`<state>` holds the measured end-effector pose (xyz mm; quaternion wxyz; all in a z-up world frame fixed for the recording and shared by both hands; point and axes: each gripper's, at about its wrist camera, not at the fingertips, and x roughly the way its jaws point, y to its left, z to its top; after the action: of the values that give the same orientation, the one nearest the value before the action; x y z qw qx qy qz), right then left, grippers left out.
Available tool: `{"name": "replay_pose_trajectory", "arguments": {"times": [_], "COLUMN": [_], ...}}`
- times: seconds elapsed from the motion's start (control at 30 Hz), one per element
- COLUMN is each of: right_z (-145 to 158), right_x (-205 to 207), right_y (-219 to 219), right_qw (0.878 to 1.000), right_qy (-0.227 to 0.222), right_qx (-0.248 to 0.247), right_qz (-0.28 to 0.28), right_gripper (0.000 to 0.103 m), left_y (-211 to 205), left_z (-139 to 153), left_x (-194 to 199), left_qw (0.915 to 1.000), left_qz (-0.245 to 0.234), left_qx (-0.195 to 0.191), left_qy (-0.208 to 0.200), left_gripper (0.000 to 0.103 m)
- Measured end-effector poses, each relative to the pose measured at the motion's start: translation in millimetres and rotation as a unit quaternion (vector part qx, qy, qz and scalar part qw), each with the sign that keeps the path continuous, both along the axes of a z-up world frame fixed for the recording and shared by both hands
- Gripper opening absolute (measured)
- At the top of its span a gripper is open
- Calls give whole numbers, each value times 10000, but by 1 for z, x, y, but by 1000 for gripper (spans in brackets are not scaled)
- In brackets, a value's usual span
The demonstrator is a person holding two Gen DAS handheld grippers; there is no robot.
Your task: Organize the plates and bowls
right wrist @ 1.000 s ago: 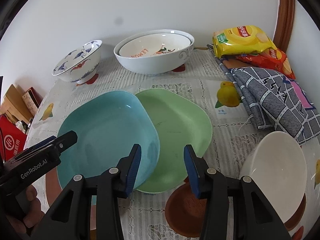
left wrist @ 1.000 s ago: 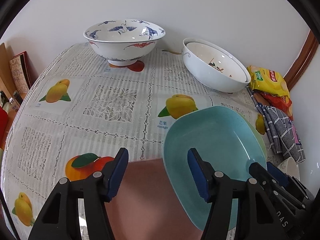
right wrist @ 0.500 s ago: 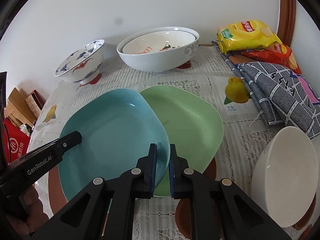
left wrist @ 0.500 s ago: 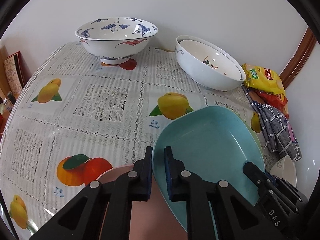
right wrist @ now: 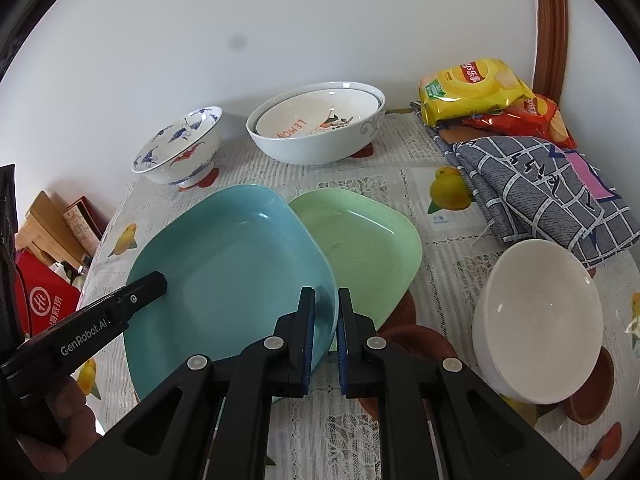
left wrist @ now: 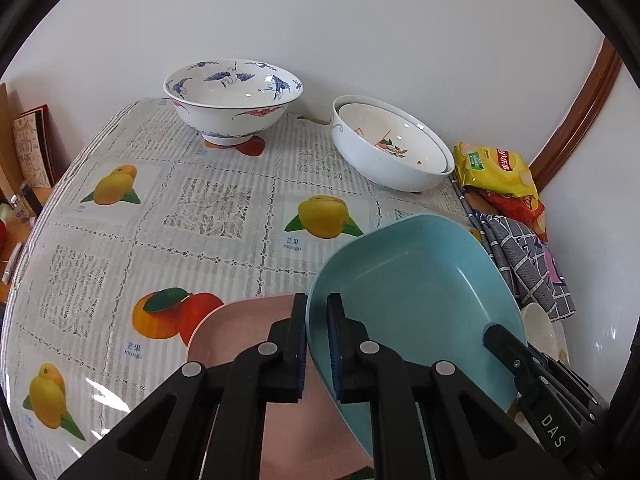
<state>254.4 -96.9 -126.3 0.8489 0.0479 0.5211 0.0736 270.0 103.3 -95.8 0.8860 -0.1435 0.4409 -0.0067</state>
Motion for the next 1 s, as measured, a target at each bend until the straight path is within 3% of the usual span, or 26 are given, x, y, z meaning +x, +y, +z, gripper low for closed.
{"name": "replay_pose_trajectory", "arguments": {"times": [0.53,1.0], "right_z": [47,66], "right_x": [-49,-73], "right_y": [-15,-23], "right_qw": [9992,9980], "right_qy": [-335,-507], "right_qx": [53,79], "right_qz": [-226,-357], "right_gripper": [10,10], "left_y": [-14,-22], "left_z": [32,45], "left_x": [-47,-70], "left_qw": [9994,9987], "left_qz": [-161,-224], "left_qx": [-31,-36], "left_qy": [-314,-457], "left_gripper": [10,10]}}
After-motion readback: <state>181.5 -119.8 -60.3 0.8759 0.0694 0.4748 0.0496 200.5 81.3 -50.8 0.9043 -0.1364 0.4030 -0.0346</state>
